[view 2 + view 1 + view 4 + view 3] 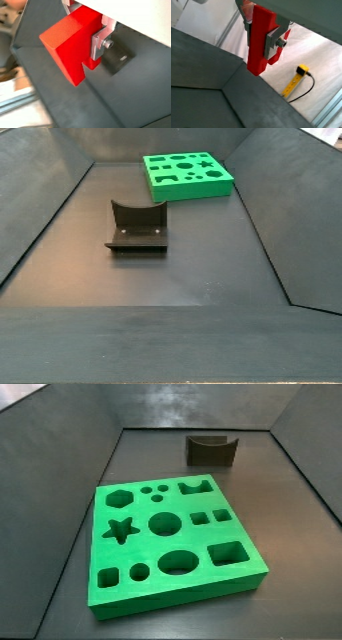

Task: Pick up the double-square object. Move up. Place the double-square object on the fixture. Regrasp the double-square object. Move to above the board. Insert the double-square object.
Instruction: Move to above the board.

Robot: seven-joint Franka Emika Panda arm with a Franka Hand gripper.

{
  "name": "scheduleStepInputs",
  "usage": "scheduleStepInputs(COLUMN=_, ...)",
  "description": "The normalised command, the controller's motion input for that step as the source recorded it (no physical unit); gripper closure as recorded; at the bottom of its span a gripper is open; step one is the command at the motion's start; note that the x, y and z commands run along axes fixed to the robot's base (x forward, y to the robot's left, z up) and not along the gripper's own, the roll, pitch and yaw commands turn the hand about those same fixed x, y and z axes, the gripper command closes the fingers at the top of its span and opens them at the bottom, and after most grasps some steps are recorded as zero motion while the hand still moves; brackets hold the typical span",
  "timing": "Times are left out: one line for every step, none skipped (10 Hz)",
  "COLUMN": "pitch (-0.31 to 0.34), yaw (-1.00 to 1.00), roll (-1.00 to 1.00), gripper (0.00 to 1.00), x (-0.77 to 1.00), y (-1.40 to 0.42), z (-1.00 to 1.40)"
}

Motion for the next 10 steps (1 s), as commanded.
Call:
scheduleStepInputs(pitch=-0.151, yaw=-0.19, roll=-1.0, gripper=1.0, x=-0.52, y=-1.0, z=0.26)
scheduleStepInputs(pitch=-0.143, yaw=-0.2, roll=-1.0, gripper=1.0, x=-0.53, y=-1.0, z=0.27)
scheduleStepInputs(pitch=-0.133, yaw=-0.21, roll=-1.0, gripper=1.0, x=-0.53, y=-1.0, z=0.27)
scheduleStepInputs(pitch=-0.122, yaw=-0.23, roll=-1.0, gripper=1.0, x=-0.55, y=-1.0, z=0.27)
scheduleStepInputs(pitch=-0.118, yaw=-0.23, roll=-1.0, gripper=1.0, x=-0.57, y=-1.0, z=0.27)
scheduleStepInputs(pitch=-0.11, yaw=-0.24, roll=-1.0, gripper=1.0, x=-0.6, y=-1.0, z=0.27)
scheduleStepInputs(pitch=-0.096, yaw=-0.24, roll=-1.0, gripper=1.0, x=-0.54, y=-0.85, z=0.23)
scheduleStepInputs(pitch=-0.093, yaw=-0.24, roll=-1.0, gripper=1.0, x=-0.39, y=-0.56, z=0.16)
scheduleStepInputs(pitch=-0.087, yaw=-0.24, roll=-1.0, gripper=1.0, x=-0.29, y=-0.37, z=0.1)
scheduleStepInputs(pitch=-0.065, yaw=-0.22, roll=-1.0, gripper=1.0, x=-0.14, y=-0.13, z=0.04)
